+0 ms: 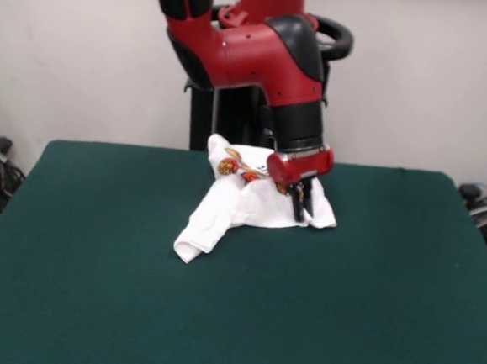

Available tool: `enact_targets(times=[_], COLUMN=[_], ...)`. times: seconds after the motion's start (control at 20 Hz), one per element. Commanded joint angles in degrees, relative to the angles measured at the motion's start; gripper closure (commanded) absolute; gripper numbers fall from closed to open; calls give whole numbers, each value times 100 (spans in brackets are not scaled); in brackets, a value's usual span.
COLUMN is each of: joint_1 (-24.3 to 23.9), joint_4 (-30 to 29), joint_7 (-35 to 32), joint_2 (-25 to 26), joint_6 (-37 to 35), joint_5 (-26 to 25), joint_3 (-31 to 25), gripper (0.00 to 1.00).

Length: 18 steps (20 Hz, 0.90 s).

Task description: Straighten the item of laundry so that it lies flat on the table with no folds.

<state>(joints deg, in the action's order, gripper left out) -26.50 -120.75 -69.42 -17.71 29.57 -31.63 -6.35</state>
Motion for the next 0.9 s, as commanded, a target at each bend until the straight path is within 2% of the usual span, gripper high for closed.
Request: enact_targets(times=[0.05,0.15,0.35,0.9], joint_1=[-420,-837,-1427,-1736], joint_4=[688,443,123,160], joint_7=[-1203,-1391,-1608,-1409], joint_2=[84,-70,-205,90], joint_6=[-579,-360,-139,232], joint_5=[-107,-521,-975,-1183], joint_3=[-591,-1042,-1678,-1920], gripper=[100,100,100,100])
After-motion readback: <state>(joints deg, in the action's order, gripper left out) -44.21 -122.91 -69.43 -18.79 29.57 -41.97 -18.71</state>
